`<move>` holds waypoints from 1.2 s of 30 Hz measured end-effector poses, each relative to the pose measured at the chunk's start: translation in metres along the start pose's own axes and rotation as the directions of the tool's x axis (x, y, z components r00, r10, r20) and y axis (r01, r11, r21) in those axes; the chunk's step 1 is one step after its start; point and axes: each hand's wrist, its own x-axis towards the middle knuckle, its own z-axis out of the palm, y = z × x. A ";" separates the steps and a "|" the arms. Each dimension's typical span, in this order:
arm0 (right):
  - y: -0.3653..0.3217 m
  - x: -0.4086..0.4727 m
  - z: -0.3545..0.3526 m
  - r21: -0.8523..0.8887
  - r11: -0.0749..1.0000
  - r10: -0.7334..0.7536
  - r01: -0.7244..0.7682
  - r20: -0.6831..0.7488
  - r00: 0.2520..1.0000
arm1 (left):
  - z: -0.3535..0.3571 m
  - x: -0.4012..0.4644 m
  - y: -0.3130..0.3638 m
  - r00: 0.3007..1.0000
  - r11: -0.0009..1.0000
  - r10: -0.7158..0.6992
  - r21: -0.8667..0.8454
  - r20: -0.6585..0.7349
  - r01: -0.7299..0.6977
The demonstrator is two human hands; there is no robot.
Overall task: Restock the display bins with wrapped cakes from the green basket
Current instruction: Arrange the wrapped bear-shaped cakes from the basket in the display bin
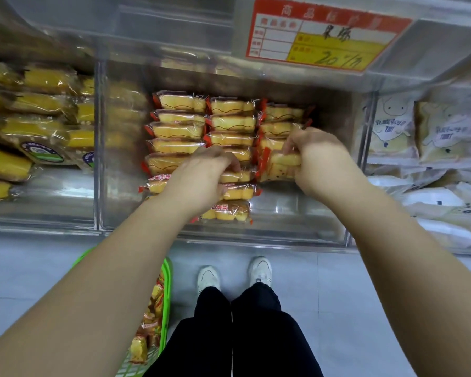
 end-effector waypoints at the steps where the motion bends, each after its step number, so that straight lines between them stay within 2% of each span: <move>1: -0.003 -0.002 0.003 -0.097 0.995 -0.029 0.029 0.005 1.000 | 0.000 0.001 -0.001 1.000 1.000 0.010 0.014 -0.014 -0.010; 3: -0.006 -0.005 0.010 -0.254 0.962 -0.118 0.103 -0.046 0.992 | 0.000 0.001 -0.003 0.999 0.999 0.027 0.032 -0.029 -0.026; 5: -0.008 -0.008 0.019 -0.299 0.945 -0.163 0.133 -0.079 0.983 | 0.000 0.002 -0.007 0.999 0.998 0.050 0.050 -0.020 -0.049; 10: -0.007 -0.008 0.044 -0.159 0.983 -0.089 0.088 0.004 0.996 | 0.001 0.003 -0.014 0.995 0.994 0.099 0.040 -0.014 -0.098; 14: -0.004 -0.004 0.054 -0.109 0.991 -0.074 0.072 -0.013 0.997 | 0.003 0.004 -0.015 0.993 0.993 0.115 0.034 -0.017 -0.114; 17: 0.002 -0.001 0.049 0.094 0.996 -0.015 0.011 0.046 0.999 | 0.001 -0.001 -0.012 0.997 0.995 0.073 -0.066 -0.029 -0.075; 20: 0.008 -0.008 0.034 0.356 0.934 0.017 -0.013 -0.008 1.000 | -0.009 -0.021 -0.006 0.984 0.960 -0.045 -0.279 -0.172 -0.005; 21: 0.006 -0.013 0.027 0.429 0.903 0.007 0.007 -0.032 0.999 | -0.012 -0.031 -0.003 0.969 0.925 -0.112 -0.379 -0.220 0.021; 23: -0.006 -0.026 0.014 0.594 0.803 -0.039 0.051 -0.033 0.999 | -0.020 -0.056 0.001 0.920 0.793 -0.258 -0.608 -0.294 0.029; 25: -0.030 -0.042 0.002 0.731 0.675 -0.132 0.104 -0.019 0.991 | -0.023 -0.086 0.003 0.819 0.628 -0.421 -0.777 -0.390 -0.047; 26: -0.044 -0.051 0.000 0.772 0.623 -0.194 0.129 -0.007 0.981 | -0.021 -0.103 0.003 0.734 0.554 -0.521 -0.827 -0.435 -0.097; 28: -0.077 -0.070 0.001 0.818 0.546 -0.357 0.179 0.034 0.933 | -0.010 -0.140 -0.001 0.504 0.420 -0.730 -0.885 -0.462 -0.202; 29: -0.094 -0.079 0.006 0.835 0.513 -0.448 0.200 0.062 0.892 | -0.001 -0.158 -0.006 0.383 0.360 -0.817 -0.900 -0.431 -0.247; 31: -0.130 -0.095 0.026 0.847 0.474 -0.624 0.240 0.131 0.770 | 0.027 -0.195 -0.020 0.182 0.249 -0.933 -0.923 -0.309 -0.294; 33: -0.161 -0.107 0.059 0.819 0.485 -0.753 0.306 0.214 0.622 | 0.063 -0.227 -0.038 0.027 0.170 -0.982 -0.943 -0.185 -0.287; 35: -0.188 -0.115 0.106 0.757 0.537 -0.808 0.373 0.334 0.486 | 0.107 -0.256 -0.056 -0.080 0.101 -0.993 -0.964 -0.083 -0.247; 36: -0.198 -0.116 0.134 0.716 0.577 -0.802 0.393 0.406 0.438 | 0.131 -0.267 -0.066 -0.103 0.061 -0.994 -0.975 -0.039 -0.212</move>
